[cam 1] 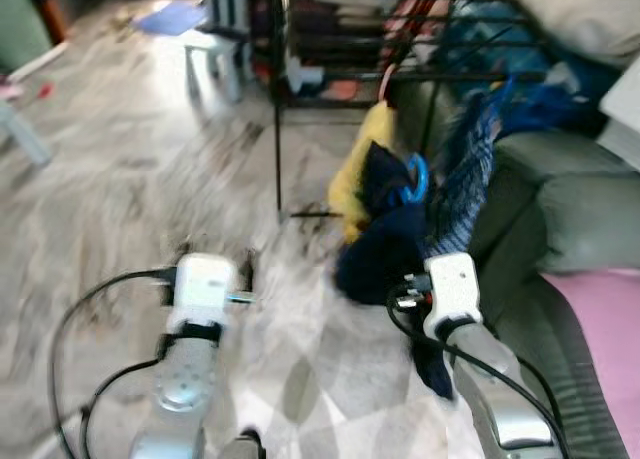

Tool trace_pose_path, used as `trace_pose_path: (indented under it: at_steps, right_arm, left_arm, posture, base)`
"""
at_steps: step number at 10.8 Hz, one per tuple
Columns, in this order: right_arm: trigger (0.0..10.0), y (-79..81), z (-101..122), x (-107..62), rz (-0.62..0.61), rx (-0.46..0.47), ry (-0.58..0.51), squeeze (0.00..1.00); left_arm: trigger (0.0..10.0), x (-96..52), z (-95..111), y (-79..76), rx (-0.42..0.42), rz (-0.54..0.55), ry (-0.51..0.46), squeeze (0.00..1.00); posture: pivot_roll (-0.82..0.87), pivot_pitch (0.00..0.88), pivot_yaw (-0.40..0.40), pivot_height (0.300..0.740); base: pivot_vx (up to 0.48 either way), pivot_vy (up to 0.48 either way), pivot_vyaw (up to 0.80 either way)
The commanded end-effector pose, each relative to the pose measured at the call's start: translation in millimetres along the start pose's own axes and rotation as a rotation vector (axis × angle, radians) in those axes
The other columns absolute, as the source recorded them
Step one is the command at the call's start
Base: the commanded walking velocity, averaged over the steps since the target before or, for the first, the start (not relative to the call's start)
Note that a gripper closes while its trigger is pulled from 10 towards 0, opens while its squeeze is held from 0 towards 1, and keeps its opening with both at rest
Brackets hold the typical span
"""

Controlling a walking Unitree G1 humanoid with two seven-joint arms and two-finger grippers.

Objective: Hang hanger

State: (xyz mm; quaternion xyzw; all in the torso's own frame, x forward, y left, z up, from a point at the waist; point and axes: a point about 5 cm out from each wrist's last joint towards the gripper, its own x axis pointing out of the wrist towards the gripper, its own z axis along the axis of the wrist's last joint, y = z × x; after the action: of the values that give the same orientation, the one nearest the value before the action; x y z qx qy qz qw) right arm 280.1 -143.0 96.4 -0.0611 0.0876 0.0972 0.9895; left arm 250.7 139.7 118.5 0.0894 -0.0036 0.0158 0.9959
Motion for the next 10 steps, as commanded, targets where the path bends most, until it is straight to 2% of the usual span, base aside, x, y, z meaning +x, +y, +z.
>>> trace_pose_path:
  at_steps: [1, 3, 6, 10]
  right_arm:
    - [10.0, -3.6, 13.4, 0.8, -0.002, -0.006, -0.046, 0.00]
    - [10.0, -5.1, 20.7, 2.6, 0.020, -0.040, -0.066, 0.00]
    - [10.0, -7.3, 18.2, 2.6, 0.028, -0.044, -0.048, 0.00]
    - [10.0, -0.3, 20.6, 6.1, 0.086, -0.065, -0.044, 0.00]
  left_arm:
    - [10.0, -2.5, 1.1, -4.5, -0.011, -0.015, 0.005, 0.00]
    - [10.0, -1.3, 1.1, -18.8, -0.039, -0.063, 0.018, 0.00]
    - [10.0, 6.4, 2.4, -18.9, -0.033, -0.044, 0.018, 0.00]
    - [10.0, 12.1, 2.8, -25.5, -0.051, -0.036, 0.020, 0.00]
  posture:
    - [0.04, 0.212, -0.085, 0.740]
    - [0.01, 0.214, -0.082, 0.740]
    - [-0.01, 0.208, -0.086, 0.740]
    - [-0.01, 0.186, -0.119, 0.740]
  base:
    - [0.000, 0.000, 0.80]
    - [0.000, 0.000, 0.80]
    - [0.000, 0.000, 0.80]
    - [0.000, 0.000, 0.80]
